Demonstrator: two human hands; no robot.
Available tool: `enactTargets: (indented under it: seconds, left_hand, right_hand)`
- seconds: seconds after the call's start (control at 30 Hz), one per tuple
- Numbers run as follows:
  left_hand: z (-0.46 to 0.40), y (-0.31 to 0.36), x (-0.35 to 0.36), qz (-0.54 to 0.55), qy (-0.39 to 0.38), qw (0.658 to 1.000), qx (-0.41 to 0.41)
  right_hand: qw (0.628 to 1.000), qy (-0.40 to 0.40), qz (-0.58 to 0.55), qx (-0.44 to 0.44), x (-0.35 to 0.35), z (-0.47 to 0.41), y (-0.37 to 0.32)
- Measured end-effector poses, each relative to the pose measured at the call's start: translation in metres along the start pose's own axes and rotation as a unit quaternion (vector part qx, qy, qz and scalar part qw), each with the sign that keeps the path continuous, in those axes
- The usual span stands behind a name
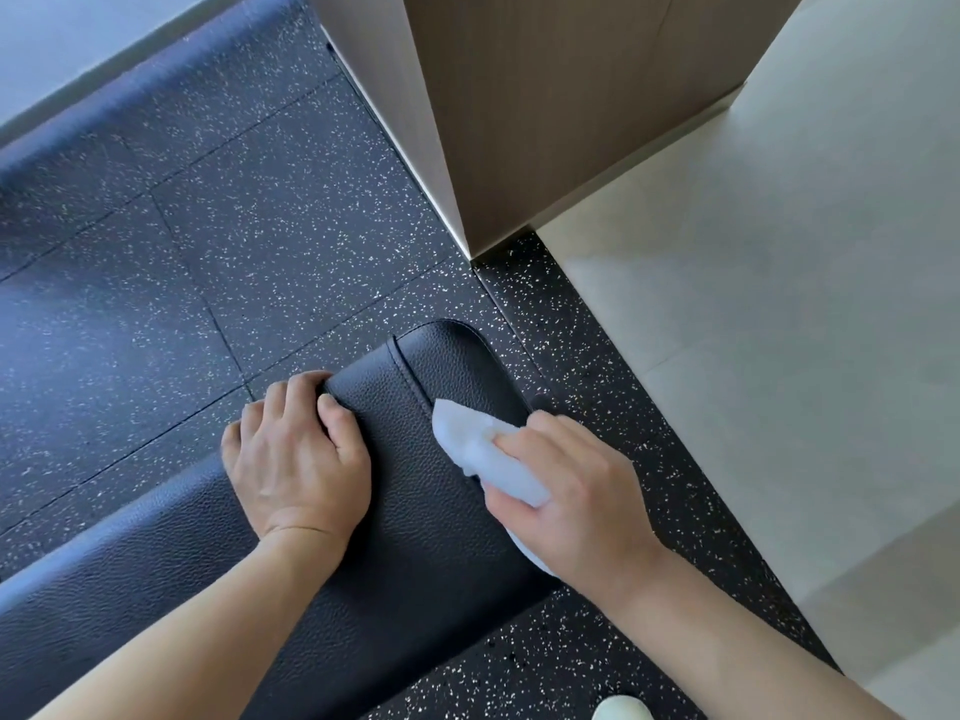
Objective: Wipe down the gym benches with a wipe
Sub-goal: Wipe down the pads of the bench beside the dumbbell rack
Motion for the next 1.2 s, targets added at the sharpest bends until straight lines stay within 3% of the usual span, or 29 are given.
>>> enactTargets:
  seconds: [0.2, 0.27, 0.33, 0.4, 0.47, 0.53, 0.63, 0.7, 0.87, 1.2]
  left_hand:
    - [0.001, -0.001, 0.000, -0.006, 0.004, 1.000, -0.005]
    - [0.000, 0.000, -0.001, -0.008, 0.004, 1.000, -0.005]
    - [-0.001, 0.001, -0.001, -0.013, -0.002, 1.000, -0.003]
    - [-0.001, 0.001, -0.002, -0.017, -0.003, 1.000, 0.000]
    - [-0.001, 0.002, -0.002, -0.015, -0.003, 1.000, 0.003]
    - [-0.001, 0.002, -0.003, -0.017, -0.006, 1.000, 0.003]
    - [-0.002, 0.002, -0.002, -0.020, -0.009, 1.000, 0.005]
    - [-0.001, 0.002, -0.003, -0.019, -0.009, 1.000, 0.003]
    - [-0.002, 0.003, -0.001, -0.016, -0.013, 1.000, 0.001]
    - [-0.003, 0.002, 0.002, -0.028, -0.014, 1.000, -0.002]
  right_hand:
    - [0.998, -0.068, -0.006, 0.019, 0.048, -0.115, -0.041]
    - [0.991, -0.128, 0.025, 0.031, 0.070, -0.150, -0.044]
    - [0.964, -0.247, 0.025, 0.092, 0.094, -0.175, -0.029]
    - [0.910, -0.373, -0.060, 0.171, 0.110, -0.180, -0.011]
    - [0.871, -0.410, -0.155, 0.222, 0.111, -0.176, 0.003]
    - [0.881, -0.348, -0.212, 0.241, 0.099, -0.165, 0.013]
    - [0.907, -0.181, -0.272, 0.267, 0.061, -0.120, 0.032]
    - [0.907, -0.130, -0.282, 0.284, 0.038, -0.077, 0.042]
    - [0.924, -0.129, -0.238, 0.269, 0.008, -0.026, 0.046]
    - [0.902, -0.164, -0.286, 0.278, 0.063, -0.126, 0.031]
Point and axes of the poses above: each hand's wrist, its own z-axis away from the middle knuckle, its own x-axis out of the palm, y = z × x, the point moved 7 cm from there along -z, towards the middle knuckle, and after that the axes turned 12 degrees about x, right-handed, at the moved point
